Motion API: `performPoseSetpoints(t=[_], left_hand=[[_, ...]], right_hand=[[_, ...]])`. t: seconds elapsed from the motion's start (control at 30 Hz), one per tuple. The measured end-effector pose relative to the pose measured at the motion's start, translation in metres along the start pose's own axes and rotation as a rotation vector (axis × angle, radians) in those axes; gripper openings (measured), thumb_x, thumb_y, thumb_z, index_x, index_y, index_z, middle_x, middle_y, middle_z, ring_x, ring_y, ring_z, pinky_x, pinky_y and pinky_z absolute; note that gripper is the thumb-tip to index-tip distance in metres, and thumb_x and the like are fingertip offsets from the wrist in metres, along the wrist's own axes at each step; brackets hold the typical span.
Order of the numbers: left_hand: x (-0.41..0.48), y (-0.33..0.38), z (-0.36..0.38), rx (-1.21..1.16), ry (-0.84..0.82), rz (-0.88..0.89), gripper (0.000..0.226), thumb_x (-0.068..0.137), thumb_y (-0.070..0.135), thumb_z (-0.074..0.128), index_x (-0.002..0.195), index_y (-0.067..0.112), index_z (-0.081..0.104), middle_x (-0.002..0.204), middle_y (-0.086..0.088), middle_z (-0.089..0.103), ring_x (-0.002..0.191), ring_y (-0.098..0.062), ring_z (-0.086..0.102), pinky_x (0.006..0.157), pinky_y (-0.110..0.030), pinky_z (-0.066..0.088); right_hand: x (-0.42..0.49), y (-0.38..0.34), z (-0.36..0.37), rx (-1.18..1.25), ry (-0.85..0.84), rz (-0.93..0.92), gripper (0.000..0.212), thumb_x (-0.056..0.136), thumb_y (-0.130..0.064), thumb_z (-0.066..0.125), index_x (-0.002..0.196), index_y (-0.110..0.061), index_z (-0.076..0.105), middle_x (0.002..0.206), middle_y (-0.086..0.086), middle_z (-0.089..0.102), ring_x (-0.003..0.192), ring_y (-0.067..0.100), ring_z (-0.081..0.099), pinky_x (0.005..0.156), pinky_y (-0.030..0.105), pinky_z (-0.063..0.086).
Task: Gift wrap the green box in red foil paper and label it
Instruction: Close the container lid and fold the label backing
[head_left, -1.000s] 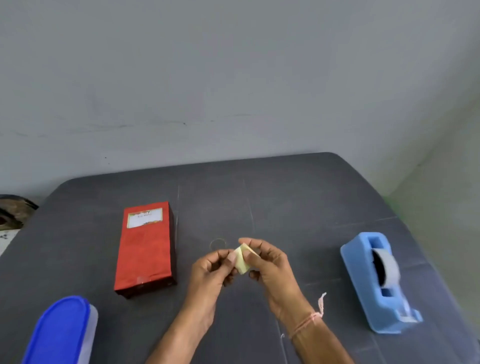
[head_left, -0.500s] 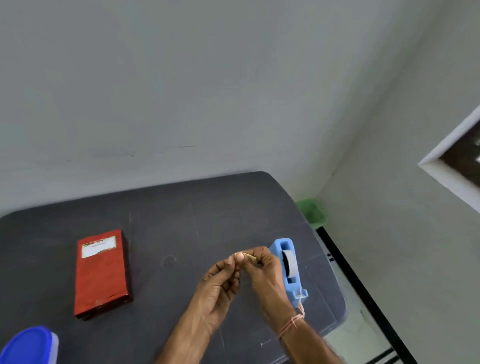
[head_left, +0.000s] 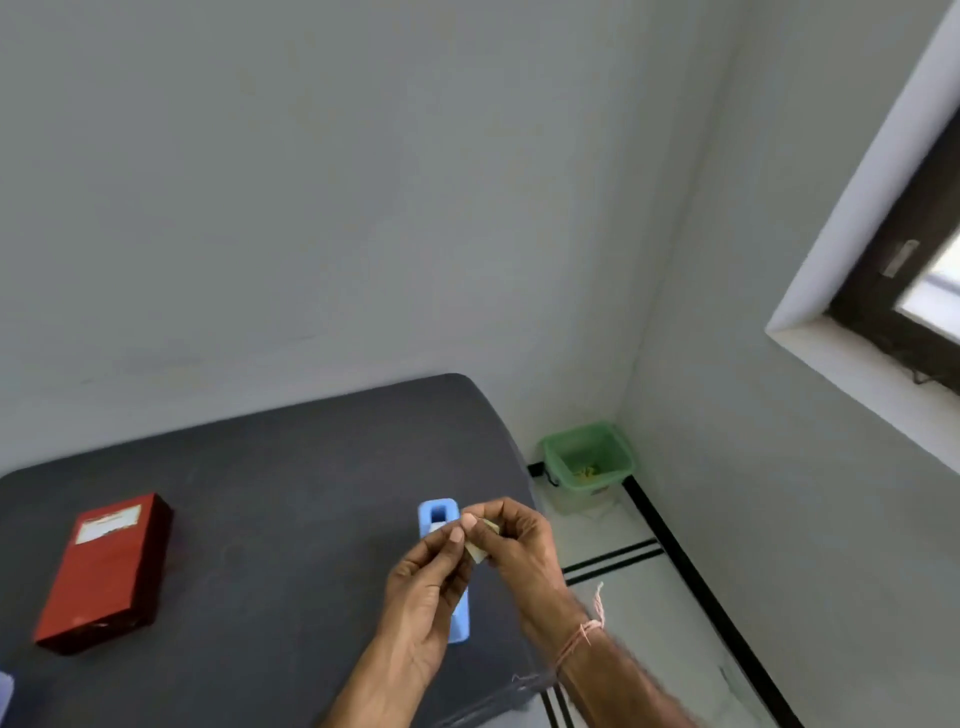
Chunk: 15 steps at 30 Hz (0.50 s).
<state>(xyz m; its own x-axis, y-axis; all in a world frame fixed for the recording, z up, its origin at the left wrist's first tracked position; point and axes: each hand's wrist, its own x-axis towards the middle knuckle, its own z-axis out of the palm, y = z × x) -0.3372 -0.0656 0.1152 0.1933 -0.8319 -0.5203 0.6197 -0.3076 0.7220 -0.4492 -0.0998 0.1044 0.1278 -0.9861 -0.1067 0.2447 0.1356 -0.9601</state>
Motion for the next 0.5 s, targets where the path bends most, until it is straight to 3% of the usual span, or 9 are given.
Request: performPoseSetpoints(t=[0.17, 0.3, 0.5], left_hand=[[-0.013, -0.029, 0.067, -0.038, -0.015, -0.017, 0.029, 0.071, 0.004, 0.073, 0.1, 0.002, 0.074, 0.088, -0.008, 0.075, 0.076, -0.012, 0.07, 0.064, -0.018, 0.059], [-0.004, -0.042, 0.097, -0.036, -0.004, -0.074, 0.015, 0.084, -0.004, 0.069, 0.096, 0.003, 0.073, 0.08, -0.008, 0.075, 0.069, -0.012, 0.071, 0.062, -0.019, 0.06], [0.023, -0.062, 0.141, -0.078, -0.054, -0.133, 0.012, 0.081, 0.001, 0.071, 0.092, 0.003, 0.074, 0.075, -0.008, 0.072, 0.067, -0.014, 0.063, 0.057, -0.019, 0.058]], right_hand=[[-0.007, -0.034, -0.075, -0.091, -0.037, 0.001, 0.011, 0.094, -0.016, 0.072, 0.096, -0.008, 0.079, 0.094, 0.013, 0.078, 0.086, 0.015, 0.069, 0.074, 0.024, 0.052], [-0.005, -0.043, -0.11, -0.13, -0.062, 0.039, 0.025, 0.088, -0.005, 0.077, 0.112, -0.011, 0.077, 0.107, 0.007, 0.078, 0.106, 0.02, 0.073, 0.095, 0.033, 0.058], [0.026, -0.057, -0.142, -0.256, 0.132, -0.004, 0.01, 0.083, -0.007, 0.081, 0.09, -0.014, 0.082, 0.089, 0.002, 0.08, 0.089, 0.013, 0.076, 0.086, 0.031, 0.06]])
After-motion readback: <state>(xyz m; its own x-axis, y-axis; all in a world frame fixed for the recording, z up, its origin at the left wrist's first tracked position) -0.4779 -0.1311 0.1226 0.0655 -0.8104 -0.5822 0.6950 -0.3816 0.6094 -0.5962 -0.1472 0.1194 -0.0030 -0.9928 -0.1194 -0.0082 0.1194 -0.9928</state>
